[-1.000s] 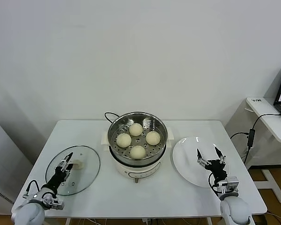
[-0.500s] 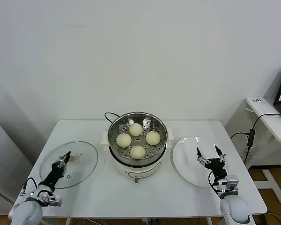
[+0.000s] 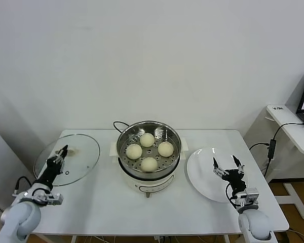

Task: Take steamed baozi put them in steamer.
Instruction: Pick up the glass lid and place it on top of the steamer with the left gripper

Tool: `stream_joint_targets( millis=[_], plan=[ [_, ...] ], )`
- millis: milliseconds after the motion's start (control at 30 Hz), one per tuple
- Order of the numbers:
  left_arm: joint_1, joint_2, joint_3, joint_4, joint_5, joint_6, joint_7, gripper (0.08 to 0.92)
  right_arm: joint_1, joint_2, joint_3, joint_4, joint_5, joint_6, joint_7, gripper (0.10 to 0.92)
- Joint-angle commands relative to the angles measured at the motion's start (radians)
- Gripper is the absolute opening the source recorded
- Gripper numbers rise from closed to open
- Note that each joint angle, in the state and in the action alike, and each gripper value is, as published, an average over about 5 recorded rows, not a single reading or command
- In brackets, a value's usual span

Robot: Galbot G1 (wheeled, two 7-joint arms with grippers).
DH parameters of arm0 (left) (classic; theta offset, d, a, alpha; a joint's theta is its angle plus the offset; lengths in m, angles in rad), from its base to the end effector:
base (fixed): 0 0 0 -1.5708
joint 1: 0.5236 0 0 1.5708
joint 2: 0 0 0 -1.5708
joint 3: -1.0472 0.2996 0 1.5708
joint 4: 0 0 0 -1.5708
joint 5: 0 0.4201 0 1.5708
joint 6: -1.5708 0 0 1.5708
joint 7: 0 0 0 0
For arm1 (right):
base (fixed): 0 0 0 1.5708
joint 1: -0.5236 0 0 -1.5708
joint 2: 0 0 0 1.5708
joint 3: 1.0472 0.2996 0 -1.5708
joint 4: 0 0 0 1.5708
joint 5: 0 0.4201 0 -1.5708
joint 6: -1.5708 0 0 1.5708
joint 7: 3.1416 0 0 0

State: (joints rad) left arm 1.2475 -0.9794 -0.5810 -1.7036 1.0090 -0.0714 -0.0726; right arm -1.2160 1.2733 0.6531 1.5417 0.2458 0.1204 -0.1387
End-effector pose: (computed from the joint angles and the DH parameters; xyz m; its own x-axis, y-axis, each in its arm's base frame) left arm 0.3698 0.1558 -0.2682 -0.9949 0.0999 -0.0125 -0.0150 -0.0243 0.9996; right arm 0.3631 -0.1432 -0.3482 -0.9988 -0.0131 0.0466 -0.0161 0.9978 -0.0648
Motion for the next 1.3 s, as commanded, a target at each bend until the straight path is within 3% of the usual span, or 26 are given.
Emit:
stream_joint_targets(
  millis=[33, 300, 600, 1067, 1300],
  plan=[
    [-0.016, 0.083, 0.060, -0.263, -0.094, 0.270, 0.190, 0.105, 0.013, -0.001, -0.007, -0.014, 0.002, -0.002, -0.001, 0.823],
    [-0.079, 0.124, 0.221, -0.383, -0.038, 0.493, 0.274, 0.105, 0.024, 0.001, -0.011, -0.024, 0.001, 0.000, -0.004, 0.823],
    [-0.199, 0.072, 0.444, -0.407, 0.135, 0.688, 0.311, 0.105, 0.028, 0.002, -0.014, -0.028, -0.005, 0.001, -0.005, 0.823],
    [-0.353, -0.119, 0.664, -0.302, 0.225, 0.720, 0.289, 0.105, 0.022, -0.006, -0.010, -0.032, -0.005, 0.001, -0.007, 0.823],
    [-0.397, -0.149, 0.711, -0.235, 0.220, 0.693, 0.268, 0.105, 0.017, -0.006, -0.008, -0.032, -0.008, 0.003, -0.008, 0.823]
  ],
)
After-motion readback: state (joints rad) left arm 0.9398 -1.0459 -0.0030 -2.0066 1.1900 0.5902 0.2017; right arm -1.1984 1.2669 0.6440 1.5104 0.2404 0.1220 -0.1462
